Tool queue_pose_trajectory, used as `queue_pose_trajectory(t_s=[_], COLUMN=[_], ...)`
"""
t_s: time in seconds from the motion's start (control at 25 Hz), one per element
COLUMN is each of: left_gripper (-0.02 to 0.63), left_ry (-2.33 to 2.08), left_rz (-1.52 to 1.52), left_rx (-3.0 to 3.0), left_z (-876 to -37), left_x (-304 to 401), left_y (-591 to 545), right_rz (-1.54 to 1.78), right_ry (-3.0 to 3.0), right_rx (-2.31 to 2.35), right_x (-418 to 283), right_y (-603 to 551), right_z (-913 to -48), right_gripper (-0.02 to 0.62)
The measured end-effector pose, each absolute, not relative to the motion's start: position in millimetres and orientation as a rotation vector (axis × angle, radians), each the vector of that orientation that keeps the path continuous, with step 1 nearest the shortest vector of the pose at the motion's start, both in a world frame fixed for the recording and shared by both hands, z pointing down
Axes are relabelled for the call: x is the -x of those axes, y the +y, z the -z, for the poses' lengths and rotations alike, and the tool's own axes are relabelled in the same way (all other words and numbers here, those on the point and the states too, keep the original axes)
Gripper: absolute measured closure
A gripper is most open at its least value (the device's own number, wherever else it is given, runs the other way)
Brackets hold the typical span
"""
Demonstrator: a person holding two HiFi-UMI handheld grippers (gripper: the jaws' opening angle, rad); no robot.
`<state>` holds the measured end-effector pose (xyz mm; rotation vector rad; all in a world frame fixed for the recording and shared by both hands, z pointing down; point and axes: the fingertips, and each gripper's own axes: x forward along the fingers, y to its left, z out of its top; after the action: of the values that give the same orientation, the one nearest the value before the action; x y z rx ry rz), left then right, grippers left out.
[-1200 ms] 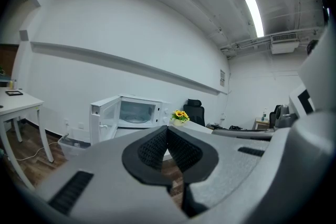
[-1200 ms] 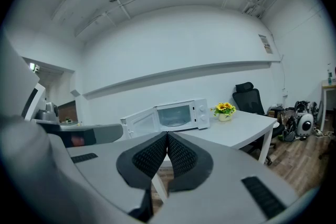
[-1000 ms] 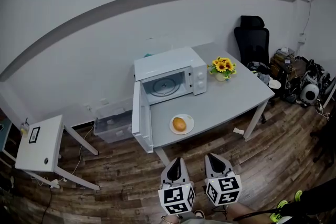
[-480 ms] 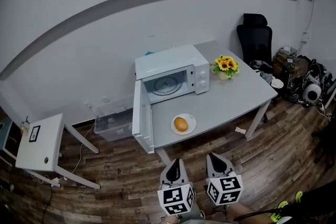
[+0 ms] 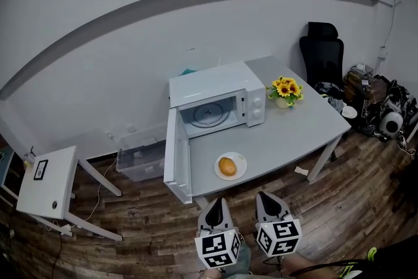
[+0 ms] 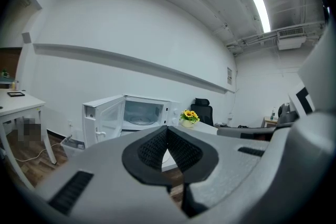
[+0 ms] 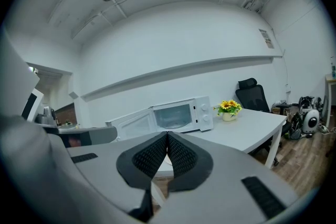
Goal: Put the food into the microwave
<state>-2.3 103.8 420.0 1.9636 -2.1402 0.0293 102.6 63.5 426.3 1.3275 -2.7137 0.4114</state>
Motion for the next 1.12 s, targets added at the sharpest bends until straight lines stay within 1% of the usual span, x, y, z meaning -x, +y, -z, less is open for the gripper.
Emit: queue_pose_trajectory(t_s=[1.12], left_gripper=[0.604], left_ry=[-2.141], left_rz=[-0.038], left_rx=[-1.93], left_z=[-421], left_x=[44], left_y=[-22], right_rz=[-0.388], right_ry=[-2.718], right_rx=[-1.276], right_x=[-60], right_y=[-66], right_z=[-418], right_gripper=[0.58])
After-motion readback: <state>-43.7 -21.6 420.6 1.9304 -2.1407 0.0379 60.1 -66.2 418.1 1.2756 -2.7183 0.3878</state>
